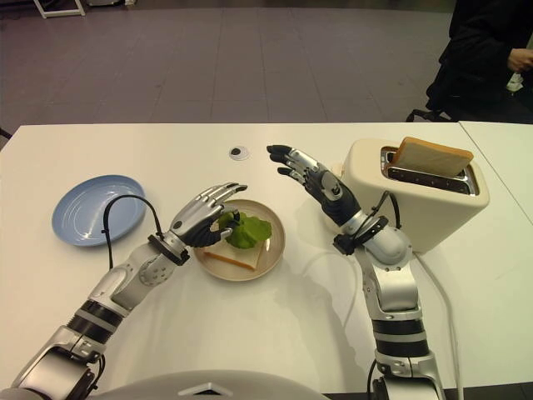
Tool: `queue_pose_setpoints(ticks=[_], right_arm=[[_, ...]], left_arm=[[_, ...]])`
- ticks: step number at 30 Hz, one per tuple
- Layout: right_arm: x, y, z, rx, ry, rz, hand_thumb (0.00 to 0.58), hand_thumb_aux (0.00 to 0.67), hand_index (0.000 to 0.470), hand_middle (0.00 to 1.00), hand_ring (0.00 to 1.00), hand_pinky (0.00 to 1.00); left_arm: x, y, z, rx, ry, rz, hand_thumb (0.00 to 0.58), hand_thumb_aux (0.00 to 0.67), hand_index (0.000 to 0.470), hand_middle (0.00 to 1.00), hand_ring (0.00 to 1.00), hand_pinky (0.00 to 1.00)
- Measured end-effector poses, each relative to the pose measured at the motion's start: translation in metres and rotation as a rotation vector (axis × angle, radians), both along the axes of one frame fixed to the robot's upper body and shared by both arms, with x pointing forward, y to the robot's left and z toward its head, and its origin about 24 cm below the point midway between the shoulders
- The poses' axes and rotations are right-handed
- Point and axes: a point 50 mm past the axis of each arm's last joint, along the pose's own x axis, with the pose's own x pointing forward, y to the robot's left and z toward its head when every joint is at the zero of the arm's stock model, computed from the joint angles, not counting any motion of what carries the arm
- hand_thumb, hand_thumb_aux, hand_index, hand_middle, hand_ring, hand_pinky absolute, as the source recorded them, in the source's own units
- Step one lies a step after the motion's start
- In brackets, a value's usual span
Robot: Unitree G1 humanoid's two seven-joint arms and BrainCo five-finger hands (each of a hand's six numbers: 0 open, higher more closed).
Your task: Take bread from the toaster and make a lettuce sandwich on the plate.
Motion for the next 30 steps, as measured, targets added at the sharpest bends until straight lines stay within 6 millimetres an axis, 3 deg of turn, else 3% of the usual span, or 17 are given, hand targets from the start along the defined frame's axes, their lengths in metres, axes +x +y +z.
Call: queue_pose_setpoints(ticks=[6, 8, 11, 16, 21, 23, 24, 25, 26, 28, 30], right_arm=[[0.0, 0.001, -0.001, 0.001, 0.005, 0.003, 0.0, 0.0, 0.0, 0.0, 0.0, 0.0], [0.0, 0.002, -0.001, 0.008, 0.012, 0.015, 0.0, 0.0, 0.0, 0.0, 0.0, 0.0], [0.0, 0.003, -0.002, 0.008, 0.018, 0.023, 0.0, 0.0, 0.0, 0.0, 0.0, 0.0], [0.0, 0.003, -0.003, 0.007, 0.023, 0.025, 0.0, 0.0, 0.0, 0.0, 0.0, 0.0], [0.0, 0.003, -0.003, 0.006, 0.025, 0.026, 0.0, 0.0, 0.0, 0.0, 0.0, 0.0], [0.0, 0.003, -0.003, 0.006, 0.026, 0.026, 0.0, 0.0, 0.0, 0.0, 0.0, 0.0], [0.0, 0.003, -0.003, 0.006, 0.026, 0.026, 0.0, 0.0, 0.0, 0.0, 0.0, 0.0], [0.0, 0.003, -0.003, 0.001, 0.021, 0.025, 0.0, 0.0, 0.0, 0.0, 0.0, 0.0], [0.0, 0.002, -0.002, -0.013, 0.008, 0.022, 0.0, 0.0, 0.0, 0.0, 0.0, 0.0], [0.0, -0.009, 0.014, -0.103, -0.095, -0.017, 0.0, 0.0, 0.0, 0.0, 0.0, 0.0], [0.003, -0.032, 0.046, -0.218, -0.253, -0.107, 0.0, 0.0, 0.0, 0.0, 0.0, 0.0]], left_arm=[[-0.002, 0.004, -0.001, 0.002, -0.011, 0.0, 0.58, 0.67, 0.47, 0.0, 0.0, 0.0], [-0.004, 0.008, -0.004, 0.005, 0.001, 0.008, 0.564, 0.56, 0.393, 0.0, 0.0, 0.0], [-0.005, 0.007, -0.003, 0.001, -0.002, 0.0, 0.553, 0.525, 0.369, 0.0, 0.0, 0.0], [-0.006, 0.008, 0.001, -0.003, -0.021, -0.006, 0.491, 0.407, 0.286, 0.0, 0.0, 0.0], [-0.007, 0.013, 0.006, 0.004, -0.037, -0.004, 0.47, 0.378, 0.265, 0.0, 0.0, 0.0], [-0.009, 0.013, 0.01, 0.001, -0.049, -0.009, 0.41, 0.307, 0.216, 0.0, 0.0, 0.0], [-0.011, 0.014, 0.013, -0.008, -0.057, -0.007, 0.294, 0.2, 0.14, 0.0, 0.0, 0.0], [-0.012, 0.016, 0.017, -0.018, -0.07, -0.001, 0.083, 0.05, 0.035, 0.0, 0.0, 0.0], [-0.013, 0.017, 0.02, -0.035, -0.073, 0.004, 0.0, 0.0, 0.0, 0.0, 0.0, 0.0], [-0.016, 0.027, 0.035, -0.138, -0.077, 0.048, 0.0, 0.0, 0.0, 0.0, 0.0, 0.0], [-0.022, 0.04, 0.044, -0.258, -0.05, 0.1, 0.0, 0.0, 0.0, 0.0, 0.0, 0.0]])
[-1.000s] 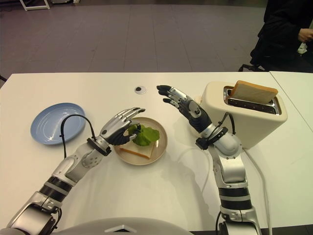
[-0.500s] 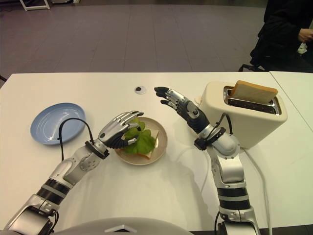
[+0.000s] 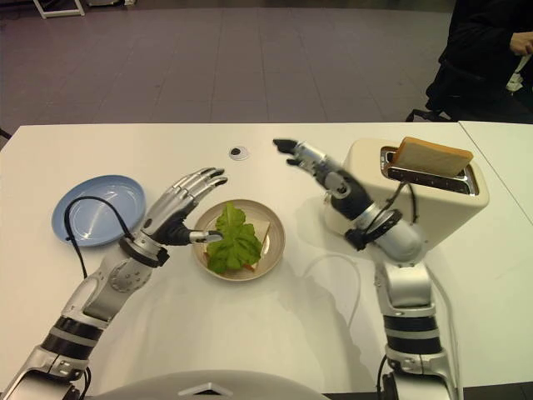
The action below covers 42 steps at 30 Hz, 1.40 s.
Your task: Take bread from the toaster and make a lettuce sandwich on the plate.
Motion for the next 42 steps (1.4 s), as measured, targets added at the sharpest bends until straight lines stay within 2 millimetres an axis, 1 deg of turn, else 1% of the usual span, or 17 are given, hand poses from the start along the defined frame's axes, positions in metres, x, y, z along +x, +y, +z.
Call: queue_pose_setpoints(ticks=[1, 4, 6, 9, 11, 13, 14, 15, 16, 17, 18, 22, 27, 32, 35, 39, 42], right_arm=[[0.002, -0.01, 0.015, -0.054, -0.078, -0.049, 0.0, 0.0, 0.0, 0.0, 0.0, 0.0], [0.014, -0.064, 0.049, -0.289, -0.213, -0.28, 0.0, 0.0, 0.0, 0.0, 0.0, 0.0], [0.021, -0.091, 0.055, -0.386, -0.228, -0.386, 0.0, 0.0, 0.0, 0.0, 0.0, 0.0], [0.031, -0.13, 0.048, -0.691, -0.235, -0.594, 0.0, 0.0, 0.0, 0.0, 0.0, 0.0], [0.033, -0.159, 0.034, -0.851, -0.184, -0.689, 0.0, 0.0, 0.0, 0.0, 0.0, 0.0], [0.033, -0.175, 0.018, -0.896, -0.128, -0.728, 0.0, 0.0, 0.0, 0.0, 0.0, 0.0], [0.033, -0.177, 0.013, -0.903, -0.117, -0.726, 0.0, 0.0, 0.0, 0.0, 0.0, 0.0], [0.035, -0.178, 0.01, -0.911, -0.111, -0.72, 0.075, 0.045, 0.031, 0.0, 0.0, 0.0], [0.036, -0.178, 0.008, -0.915, -0.108, -0.715, 0.382, 0.279, 0.195, 0.0, 0.0, 0.0], [0.036, -0.178, 0.007, -0.917, -0.105, -0.709, 0.489, 0.405, 0.284, 0.0, 0.0, 0.0], [0.037, -0.178, 0.004, -0.922, -0.095, -0.697, 0.524, 0.462, 0.324, 0.0, 0.0, 0.0], [0.037, -0.176, -0.001, -0.904, -0.085, -0.663, 0.548, 0.512, 0.359, 0.0, 0.0, 0.0], [0.04, -0.168, -0.002, -0.871, -0.091, -0.619, 0.58, 0.67, 0.47, 0.0, 0.0, 0.0], [0.041, -0.166, 0.003, -0.833, -0.099, -0.61, 0.58, 0.67, 0.47, 0.0, 0.0, 0.0], [0.044, -0.165, 0.021, -0.75, -0.143, -0.64, 0.58, 0.67, 0.47, 0.0, 0.0, 0.0], [0.048, -0.169, 0.065, -0.527, -0.192, -0.717, 0.58, 0.67, 0.47, 0.0, 0.0, 0.0], [0.05, -0.159, 0.079, -0.396, -0.166, -0.623, 0.58, 0.67, 0.47, 0.0, 0.0, 0.0]], left_arm=[[-0.003, 0.005, 0.001, -0.038, 0.018, 0.017, 0.0, 0.0, 0.0, 0.0, 0.0, 0.0], [-0.022, 0.016, 0.0, -0.31, 0.127, 0.043, 0.0, 0.0, 0.0, 0.0, 0.0, 0.0], [-0.034, 0.016, -0.002, -0.475, 0.197, 0.013, 0.0, 0.0, 0.0, 0.0, 0.0, 0.0], [-0.042, 0.014, -0.007, -0.551, 0.251, -0.016, 0.0, 0.0, 0.0, 0.0, 0.0, 0.0], [-0.045, 0.011, -0.009, -0.577, 0.275, -0.039, 0.0, 0.0, 0.0, 0.0, 0.0, 0.0], [-0.046, 0.005, -0.008, -0.587, 0.282, -0.069, 0.0, 0.0, 0.0, 0.0, 0.0, 0.0], [-0.047, 0.004, -0.008, -0.592, 0.286, -0.079, 0.0, 0.0, 0.0, 0.0, 0.0, 0.0], [-0.047, 0.002, -0.009, -0.591, 0.292, -0.089, 0.0, 0.0, 0.0, 0.0, 0.0, 0.0], [-0.047, 0.002, -0.009, -0.59, 0.296, -0.097, 0.0, 0.0, 0.0, 0.0, 0.0, 0.0], [-0.048, 0.001, -0.009, -0.589, 0.297, -0.104, 0.0, 0.0, 0.0, 0.0, 0.0, 0.0], [-0.048, 0.0, -0.008, -0.594, 0.297, -0.112, 0.0, 0.0, 0.0, 0.0, 0.0, 0.0], [-0.05, -0.001, -0.007, -0.603, 0.299, -0.131, 0.0, 0.0, 0.0, 0.0, 0.0, 0.0], [-0.05, -0.003, -0.007, -0.608, 0.309, -0.149, 0.0, 0.0, 0.0, 0.0, 0.0, 0.0], [-0.049, -0.002, -0.008, -0.617, 0.308, -0.145, 0.0, 0.0, 0.0, 0.0, 0.0, 0.0], [-0.048, 0.0, -0.009, -0.621, 0.307, -0.133, 0.0, 0.0, 0.0, 0.0, 0.0, 0.0], [-0.048, 0.004, -0.009, -0.64, 0.294, -0.115, 0.0, 0.0, 0.0, 0.0, 0.0, 0.0], [-0.047, 0.005, -0.011, -0.653, 0.294, -0.105, 0.0, 0.0, 0.0, 0.0, 0.0, 0.0]])
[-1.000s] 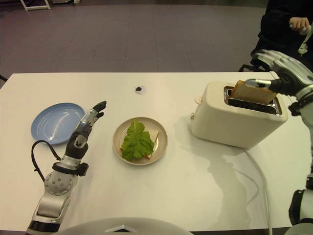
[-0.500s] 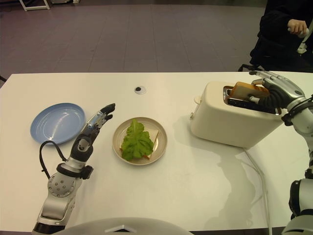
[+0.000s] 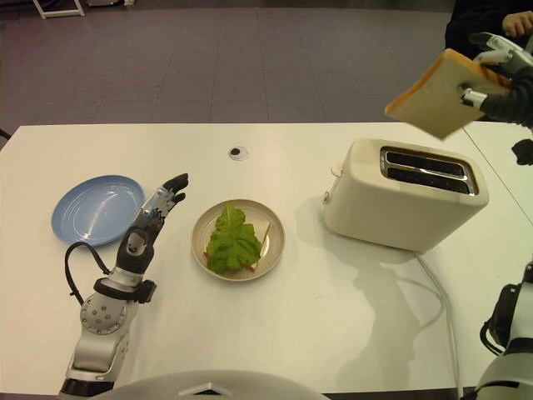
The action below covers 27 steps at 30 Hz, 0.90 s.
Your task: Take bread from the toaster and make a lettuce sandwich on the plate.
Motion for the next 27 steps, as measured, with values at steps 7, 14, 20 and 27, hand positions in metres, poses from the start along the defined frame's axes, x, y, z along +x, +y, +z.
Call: queue_pose_setpoints(ticks=[7, 14, 20, 27], right_arm=[[-0.004, 0.048, 0.006, 0.357, 0.105, 0.413, 0.58, 0.67, 0.47, 0.0, 0.0, 0.0], [0.0, 0.146, -0.054, 0.646, 0.554, 0.678, 0.58, 0.67, 0.47, 0.0, 0.0, 0.0], [-0.003, 0.203, -0.13, 0.56, 0.823, 0.647, 0.58, 0.67, 0.47, 0.0, 0.0, 0.0], [-0.001, 0.212, -0.158, 0.486, 0.905, 0.586, 0.58, 0.67, 0.47, 0.0, 0.0, 0.0]], left_arm=[[0.001, 0.001, -0.002, -0.012, 0.001, 0.012, 0.0, 0.0, 0.0, 0.0, 0.0, 0.0], [0.004, 0.005, -0.003, 0.002, -0.01, 0.022, 0.0, 0.0, 0.0, 0.0, 0.0, 0.0], [0.004, 0.004, -0.001, 0.002, -0.024, 0.016, 0.0, 0.0, 0.0, 0.0, 0.0, 0.0], [0.002, 0.002, 0.001, 0.025, -0.039, 0.015, 0.0, 0.0, 0.0, 0.0, 0.0, 0.0]])
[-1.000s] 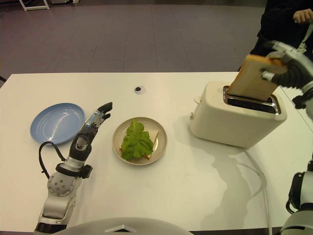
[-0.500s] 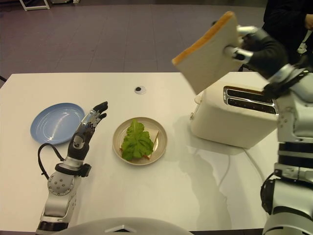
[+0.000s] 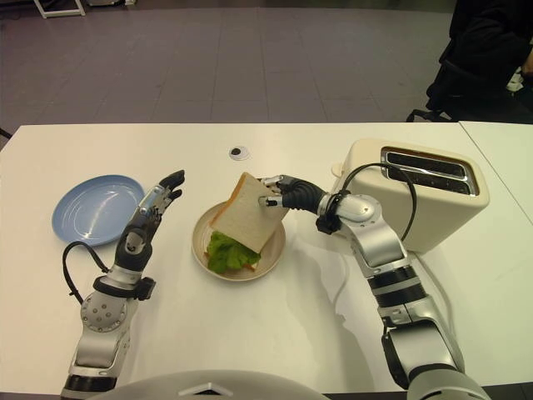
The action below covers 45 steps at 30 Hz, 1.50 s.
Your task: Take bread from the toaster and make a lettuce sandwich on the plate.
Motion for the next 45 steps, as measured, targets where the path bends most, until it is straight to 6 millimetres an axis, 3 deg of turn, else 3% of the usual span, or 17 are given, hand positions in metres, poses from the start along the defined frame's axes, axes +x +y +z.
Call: queue_pose_setpoints(ticks=[8, 13, 17, 18, 21, 26, 31, 32, 33, 34, 36, 38, 41, 44, 45], right_arm=[[-0.002, 0.022, -0.024, -0.032, 0.053, 0.053, 0.58, 0.67, 0.47, 0.0, 0.0, 0.0], [0.005, 0.027, -0.028, -0.091, 0.013, 0.063, 0.58, 0.67, 0.47, 0.0, 0.0, 0.0], [0.009, 0.031, -0.03, -0.146, -0.046, 0.093, 0.58, 0.67, 0.47, 0.0, 0.0, 0.0], [0.01, 0.032, -0.03, -0.165, -0.06, 0.105, 0.58, 0.67, 0.47, 0.0, 0.0, 0.0], [0.01, 0.032, -0.032, -0.179, -0.07, 0.114, 0.58, 0.67, 0.47, 0.0, 0.0, 0.0], [0.009, 0.034, -0.032, -0.186, -0.076, 0.128, 0.58, 0.67, 0.47, 0.0, 0.0, 0.0], [0.009, 0.033, -0.034, -0.194, -0.073, 0.119, 0.58, 0.652, 0.457, 0.0, 0.0, 0.0], [0.009, 0.033, -0.034, -0.196, -0.075, 0.116, 0.519, 0.452, 0.317, 0.0, 0.0, 0.0], [0.009, 0.034, -0.034, -0.199, -0.078, 0.114, 0.212, 0.137, 0.096, 0.0, 0.0, 0.0], [0.009, 0.035, -0.035, -0.202, -0.082, 0.112, 0.0, 0.0, 0.0, 0.0, 0.0, 0.0], [0.01, 0.037, -0.035, -0.195, -0.096, 0.091, 0.0, 0.0, 0.0, 0.0, 0.0, 0.0], [0.01, 0.04, -0.034, -0.115, -0.092, 0.05, 0.0, 0.0, 0.0, 0.0, 0.0, 0.0], [0.017, 0.038, -0.019, 0.045, -0.141, -0.047, 0.0, 0.0, 0.0, 0.0, 0.0, 0.0], [0.022, 0.036, 0.03, 0.189, -0.329, -0.057, 0.0, 0.0, 0.0, 0.0, 0.0, 0.0], [0.019, 0.038, 0.035, 0.201, -0.346, -0.04, 0.0, 0.0, 0.0, 0.0, 0.0, 0.0]], left_arm=[[-0.003, -0.006, 0.001, 0.106, -0.028, -0.001, 0.0, 0.0, 0.0, 0.0, 0.0, 0.0], [-0.005, -0.013, 0.0, 0.208, -0.061, -0.01, 0.0, 0.0, 0.0, 0.0, 0.0, 0.0], [-0.01, -0.018, -0.004, 0.475, -0.123, -0.029, 0.0, 0.0, 0.0, 0.0, 0.0, 0.0], [-0.011, -0.019, -0.009, 0.623, -0.144, -0.045, 0.0, 0.0, 0.0, 0.0, 0.0, 0.0], [-0.014, -0.024, -0.019, 0.849, -0.182, -0.07, 0.0, 0.0, 0.0, 0.0, 0.0, 0.0], [-0.018, -0.042, -0.042, 1.04, -0.199, -0.142, 0.0, 0.0, 0.0, 0.0, 0.0, 0.0], [-0.014, -0.048, -0.051, 1.13, -0.236, -0.169, 0.0, 0.0, 0.0, 0.0, 0.0, 0.0], [-0.013, -0.048, -0.053, 1.154, -0.245, -0.172, 0.0, 0.0, 0.0, 0.0, 0.0, 0.0], [-0.013, -0.047, -0.054, 1.173, -0.248, -0.175, 0.0, 0.0, 0.0, 0.0, 0.0, 0.0], [-0.012, -0.047, -0.055, 1.183, -0.251, -0.18, 0.0, 0.0, 0.0, 0.0, 0.0, 0.0], [-0.011, -0.046, -0.056, 1.193, -0.251, -0.186, 0.031, 0.018, 0.013, 0.0, 0.0, 0.0], [-0.009, -0.044, -0.055, 1.188, -0.249, -0.189, 0.0, 0.0, 0.0, 0.0, 0.0, 0.0], [-0.009, -0.042, -0.053, 1.178, -0.248, -0.201, 0.0, 0.0, 0.0, 0.0, 0.0, 0.0], [-0.011, -0.039, -0.057, 1.181, -0.217, -0.226, 0.0, 0.0, 0.0, 0.0, 0.0, 0.0], [-0.011, -0.039, -0.057, 1.171, -0.212, -0.227, 0.0, 0.0, 0.0, 0.0, 0.0, 0.0]])
